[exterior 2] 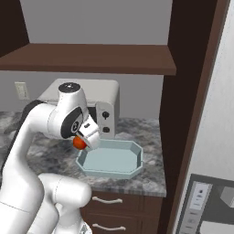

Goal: Pick the pear and apple from the fridge and place them inside the tupperware on the counter.

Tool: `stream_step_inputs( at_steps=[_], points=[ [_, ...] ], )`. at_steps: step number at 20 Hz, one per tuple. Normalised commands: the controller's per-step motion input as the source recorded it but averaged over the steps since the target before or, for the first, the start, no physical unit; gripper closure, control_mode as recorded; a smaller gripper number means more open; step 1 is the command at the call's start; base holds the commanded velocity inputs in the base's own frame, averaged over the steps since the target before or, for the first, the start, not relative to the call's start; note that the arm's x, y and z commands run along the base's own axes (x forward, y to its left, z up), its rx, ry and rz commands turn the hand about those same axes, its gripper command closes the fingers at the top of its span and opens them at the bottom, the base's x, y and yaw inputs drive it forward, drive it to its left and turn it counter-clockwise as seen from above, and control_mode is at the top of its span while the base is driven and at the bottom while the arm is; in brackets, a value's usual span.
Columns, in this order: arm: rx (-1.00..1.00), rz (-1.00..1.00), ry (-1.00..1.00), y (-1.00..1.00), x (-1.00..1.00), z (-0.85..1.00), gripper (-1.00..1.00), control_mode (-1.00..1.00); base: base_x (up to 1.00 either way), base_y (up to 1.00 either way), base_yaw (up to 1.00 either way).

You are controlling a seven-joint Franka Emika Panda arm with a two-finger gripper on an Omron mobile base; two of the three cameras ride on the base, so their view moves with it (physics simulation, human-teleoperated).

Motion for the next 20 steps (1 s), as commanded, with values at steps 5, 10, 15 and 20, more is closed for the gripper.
stream_step_inputs(
  at_steps=[5, 10, 15, 20],
  points=[
    [0.00, 0.33, 0.01, -0.01, 0.33, -0.48, 1.00, -1.00, 0.00, 0.00, 0.00],
    [0.00, 0.05, 0.00, -0.08, 0.34, -0.52, 1.00, -1.00, 0.00, 0.00, 0.00],
    [0.00, 0.00, 0.00, -0.11, 0.53, -0.51, 1.00, -1.00, 0.00, 0.00, 0.00],
    [-0.01, 0.00, 0.00, -0.14, 0.57, -0.57, 1.00, -1.00, 0.00, 0.00, 0.00]
  ],
)
